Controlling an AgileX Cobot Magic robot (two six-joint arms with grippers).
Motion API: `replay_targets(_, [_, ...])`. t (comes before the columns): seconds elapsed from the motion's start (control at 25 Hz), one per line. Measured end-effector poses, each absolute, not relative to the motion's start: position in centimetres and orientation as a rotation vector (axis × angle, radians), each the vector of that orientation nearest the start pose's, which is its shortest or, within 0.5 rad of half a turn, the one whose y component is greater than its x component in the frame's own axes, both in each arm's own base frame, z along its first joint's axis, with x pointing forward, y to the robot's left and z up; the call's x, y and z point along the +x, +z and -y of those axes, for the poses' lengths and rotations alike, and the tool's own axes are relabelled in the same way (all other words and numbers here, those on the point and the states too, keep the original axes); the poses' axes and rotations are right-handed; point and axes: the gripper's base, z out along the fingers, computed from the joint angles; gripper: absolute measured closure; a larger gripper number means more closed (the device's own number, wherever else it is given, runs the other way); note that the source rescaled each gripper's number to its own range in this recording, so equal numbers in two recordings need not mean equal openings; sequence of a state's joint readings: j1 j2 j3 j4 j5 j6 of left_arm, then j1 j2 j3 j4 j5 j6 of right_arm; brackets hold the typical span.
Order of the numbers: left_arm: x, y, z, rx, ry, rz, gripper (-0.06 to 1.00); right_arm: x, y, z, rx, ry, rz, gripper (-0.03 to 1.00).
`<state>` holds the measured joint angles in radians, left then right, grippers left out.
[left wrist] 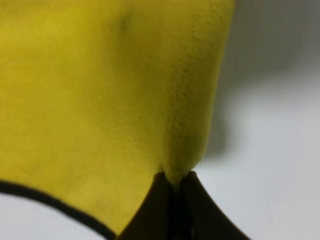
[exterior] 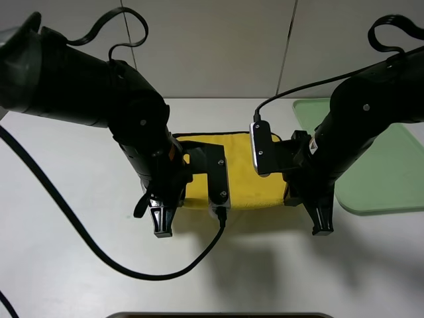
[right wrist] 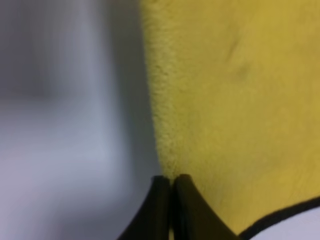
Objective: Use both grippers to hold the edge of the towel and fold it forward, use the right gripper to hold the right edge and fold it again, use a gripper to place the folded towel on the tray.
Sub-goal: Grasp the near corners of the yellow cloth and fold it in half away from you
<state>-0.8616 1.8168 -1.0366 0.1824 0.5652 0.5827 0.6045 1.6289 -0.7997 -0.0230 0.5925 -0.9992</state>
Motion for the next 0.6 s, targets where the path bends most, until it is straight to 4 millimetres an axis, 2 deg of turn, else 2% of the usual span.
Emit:
replay_targets(0.32, [22.5,17.3,24.7,-2.449,-0.157,2.427,0.94,21.4,18.3,-14.6,-2.022,-0.065,-2.149,0.97])
replay_targets(0.6, [22.0,19.4,23.9,-2.449,-0.171,2.445,0.94,20.1,20.5,-14.1,-1.904,-0.014,-2.234,0.97])
